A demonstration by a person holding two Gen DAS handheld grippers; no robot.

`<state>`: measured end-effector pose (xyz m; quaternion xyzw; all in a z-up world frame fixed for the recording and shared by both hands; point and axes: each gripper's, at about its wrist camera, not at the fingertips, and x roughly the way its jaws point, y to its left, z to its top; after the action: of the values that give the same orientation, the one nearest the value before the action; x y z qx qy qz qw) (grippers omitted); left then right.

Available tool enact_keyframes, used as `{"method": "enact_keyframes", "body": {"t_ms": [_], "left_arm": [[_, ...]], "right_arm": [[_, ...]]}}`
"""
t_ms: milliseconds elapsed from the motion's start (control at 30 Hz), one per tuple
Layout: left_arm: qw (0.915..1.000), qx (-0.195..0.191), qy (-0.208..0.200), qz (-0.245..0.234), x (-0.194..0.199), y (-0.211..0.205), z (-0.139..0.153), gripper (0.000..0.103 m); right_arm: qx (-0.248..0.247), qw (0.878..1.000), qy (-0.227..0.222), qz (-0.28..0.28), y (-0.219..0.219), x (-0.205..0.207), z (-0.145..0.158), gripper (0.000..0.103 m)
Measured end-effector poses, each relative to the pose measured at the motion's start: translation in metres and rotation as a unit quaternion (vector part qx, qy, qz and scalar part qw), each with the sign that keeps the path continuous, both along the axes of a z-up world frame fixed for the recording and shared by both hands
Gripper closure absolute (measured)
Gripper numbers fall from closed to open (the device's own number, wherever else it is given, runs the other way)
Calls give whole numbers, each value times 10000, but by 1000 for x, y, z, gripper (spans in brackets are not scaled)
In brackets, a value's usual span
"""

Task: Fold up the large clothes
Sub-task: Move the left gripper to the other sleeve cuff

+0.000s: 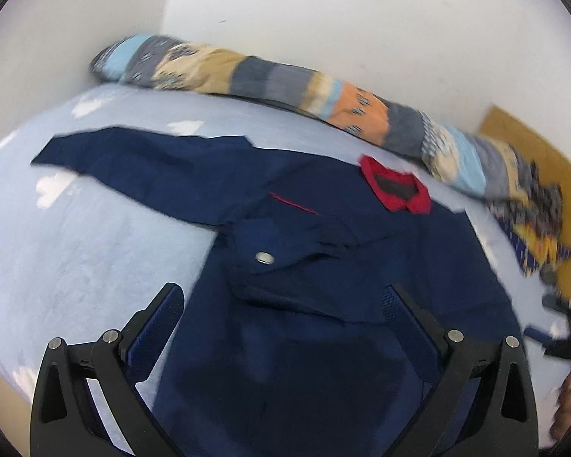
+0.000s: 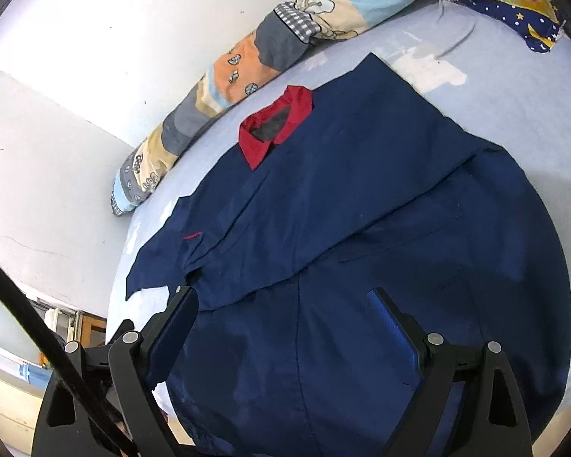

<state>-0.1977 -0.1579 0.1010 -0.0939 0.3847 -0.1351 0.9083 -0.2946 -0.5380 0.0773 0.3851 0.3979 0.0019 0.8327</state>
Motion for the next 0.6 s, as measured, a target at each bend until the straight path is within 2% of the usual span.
{"method": "enact_keyframes", "body": {"t_ms": [167, 300, 500, 600], "left_arm": [[9975, -406, 269, 511, 21, 49, 3, 0], [9918, -684, 433, 990, 40, 97, 3, 0], [9758, -1205, 759, 1662, 73, 177, -13, 0], [9641, -1471, 928, 2006, 91, 219, -30, 0]], "right_arm": [[77, 10000, -33, 24, 0, -2, 4, 10], [87, 9998, -71, 132, 1, -2, 9, 10], [85, 9994, -133, 301, 9, -2, 14, 10], [46, 9992, -117, 389, 13, 0, 14, 10]]}}
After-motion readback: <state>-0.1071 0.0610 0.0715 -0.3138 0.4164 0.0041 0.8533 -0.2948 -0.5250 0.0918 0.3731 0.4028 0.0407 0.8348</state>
